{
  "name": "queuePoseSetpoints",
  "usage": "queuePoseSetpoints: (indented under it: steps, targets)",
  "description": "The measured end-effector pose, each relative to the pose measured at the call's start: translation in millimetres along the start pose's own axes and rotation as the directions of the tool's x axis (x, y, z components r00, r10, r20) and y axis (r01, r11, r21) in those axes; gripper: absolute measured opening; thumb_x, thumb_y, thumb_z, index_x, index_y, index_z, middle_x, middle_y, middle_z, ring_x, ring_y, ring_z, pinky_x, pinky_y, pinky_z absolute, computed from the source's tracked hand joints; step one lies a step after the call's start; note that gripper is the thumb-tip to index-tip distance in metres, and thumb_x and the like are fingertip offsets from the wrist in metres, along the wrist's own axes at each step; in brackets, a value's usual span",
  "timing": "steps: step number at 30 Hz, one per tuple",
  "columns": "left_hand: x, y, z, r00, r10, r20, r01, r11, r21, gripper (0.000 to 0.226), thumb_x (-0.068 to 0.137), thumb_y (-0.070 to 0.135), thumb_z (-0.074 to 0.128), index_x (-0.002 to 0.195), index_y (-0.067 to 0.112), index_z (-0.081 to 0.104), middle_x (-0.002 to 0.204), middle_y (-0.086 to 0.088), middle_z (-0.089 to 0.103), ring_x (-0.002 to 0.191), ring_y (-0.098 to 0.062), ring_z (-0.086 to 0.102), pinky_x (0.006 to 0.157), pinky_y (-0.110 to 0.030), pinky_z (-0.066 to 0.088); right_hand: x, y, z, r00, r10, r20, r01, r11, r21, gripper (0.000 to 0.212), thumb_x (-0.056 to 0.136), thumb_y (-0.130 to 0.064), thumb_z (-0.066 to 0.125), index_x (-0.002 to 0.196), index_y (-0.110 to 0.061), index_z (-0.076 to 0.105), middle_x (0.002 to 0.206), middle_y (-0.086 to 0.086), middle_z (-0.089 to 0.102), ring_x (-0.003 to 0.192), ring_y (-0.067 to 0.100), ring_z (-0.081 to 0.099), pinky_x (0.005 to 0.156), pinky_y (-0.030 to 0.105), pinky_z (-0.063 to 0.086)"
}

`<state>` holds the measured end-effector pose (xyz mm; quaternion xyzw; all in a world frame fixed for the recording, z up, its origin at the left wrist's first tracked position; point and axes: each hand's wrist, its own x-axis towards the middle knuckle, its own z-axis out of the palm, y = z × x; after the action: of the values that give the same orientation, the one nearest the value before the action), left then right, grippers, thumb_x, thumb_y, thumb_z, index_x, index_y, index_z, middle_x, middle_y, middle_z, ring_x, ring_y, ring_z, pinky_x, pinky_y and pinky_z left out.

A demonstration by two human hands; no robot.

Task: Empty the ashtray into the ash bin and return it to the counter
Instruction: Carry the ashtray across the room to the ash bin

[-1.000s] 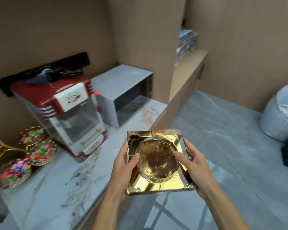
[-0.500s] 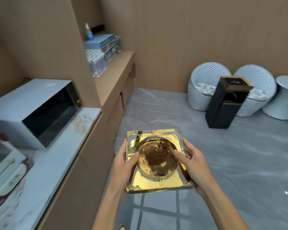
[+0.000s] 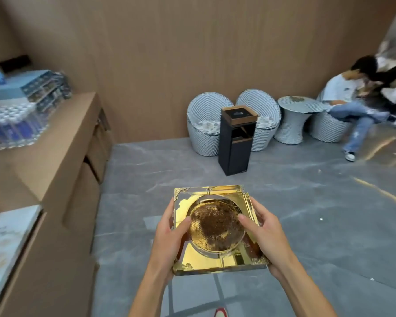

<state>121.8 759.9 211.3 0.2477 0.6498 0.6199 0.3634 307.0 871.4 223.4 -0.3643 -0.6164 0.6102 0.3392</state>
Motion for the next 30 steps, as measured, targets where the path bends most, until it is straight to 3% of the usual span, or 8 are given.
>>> queuePoseSetpoints:
  steps: [4,7,9,13,16,20,26,30]
  targets:
    - [62,11,40,0.999,0.014,0.045,-0.014,1.0,-0.01,0.06,0.1,0.007,0.057,0.152,0.03,0.037,0.086,0.036,0.073,0.072,0.021,0.068,0.049,-0.004,0.051,57,1,-27,0.997,0.009,-0.071,-0.009,1.0,0.013,0.045,0.097,-0.01,0.063,0.123,-0.046,0.063,0.113,-0.018,0.077,0.104,0.005,0.073,0.084,0.023,0.06]
    - [111,20,68,0.997,0.009,0.08,-0.007,1.0,-0.028,0.063,0.1,0.008,0.058,0.154,0.029,0.033,0.098,0.038,0.068,0.063,0.028,0.061,0.043,-0.002,0.047,104,0,-46,0.994,0.017,-0.107,-0.016,1.0,0.01,0.045,0.097,-0.009,0.063,0.128,-0.041,0.061,0.112,-0.018,0.077,0.102,0.004,0.073,0.079,0.021,0.06]
    - [140,26,82,0.996,0.006,0.087,0.0,0.998,-0.065,0.064,0.099,0.008,0.059,0.154,0.029,0.034,0.091,0.04,0.063,0.06,0.031,0.058,0.042,-0.001,0.045,132,-1,-55,0.991,0.025,-0.132,-0.024,1.0,0.008,0.045,0.097,-0.008,0.063,0.126,-0.042,0.062,0.11,-0.019,0.078,0.1,0.003,0.074,0.073,0.016,0.059]
    - [204,36,112,0.992,0.0,0.129,0.005,0.999,-0.042,0.066,0.098,0.008,0.06,0.154,0.03,0.033,0.088,0.048,0.06,0.066,0.032,0.059,0.046,0.001,0.046,196,-3,-75,0.987,0.034,-0.156,-0.032,0.999,0.014,0.044,0.097,-0.009,0.063,0.129,-0.04,0.062,0.112,-0.02,0.076,0.102,0.0,0.072,0.072,0.013,0.057]
    - [245,37,127,0.992,-0.008,0.128,0.017,0.997,-0.069,0.066,0.099,0.009,0.061,0.154,0.034,0.033,0.114,0.032,0.061,0.076,0.023,0.067,0.052,-0.005,0.052,238,2,-87,0.984,0.046,-0.174,-0.04,0.998,0.038,0.048,0.096,-0.01,0.065,0.136,-0.035,0.058,0.111,-0.029,0.074,0.1,-0.008,0.07,0.069,0.008,0.055]
    - [288,40,148,0.993,0.019,0.12,-0.012,0.998,-0.059,0.067,0.098,0.012,0.063,0.154,0.035,0.034,0.111,0.044,0.041,0.077,0.044,0.046,0.055,0.009,0.04,282,8,-100,0.983,0.052,-0.177,-0.045,0.998,0.047,0.05,0.095,-0.011,0.066,0.136,-0.037,0.056,0.108,-0.034,0.073,0.097,-0.014,0.068,0.067,0.004,0.052]
    - [351,39,182,0.995,0.01,0.104,-0.008,1.0,-0.019,0.067,0.098,0.016,0.063,0.152,0.041,0.034,0.128,0.042,0.042,0.104,0.033,0.043,0.066,0.007,0.039,347,16,-126,0.98,0.095,-0.177,-0.078,0.992,0.099,0.047,0.095,-0.012,0.067,0.124,-0.048,0.063,0.112,-0.02,0.077,0.099,0.002,0.074,0.069,0.017,0.06]
    - [404,42,221,0.994,-0.011,0.108,0.011,1.0,-0.002,0.065,0.098,0.007,0.061,0.153,0.033,0.036,0.082,0.058,0.058,0.075,0.04,0.051,0.054,0.009,0.04,407,22,-157,0.98,0.096,-0.172,-0.079,0.991,0.104,0.047,0.094,-0.012,0.068,0.115,-0.054,0.066,0.111,-0.021,0.077,0.1,0.002,0.074,0.071,0.02,0.061]
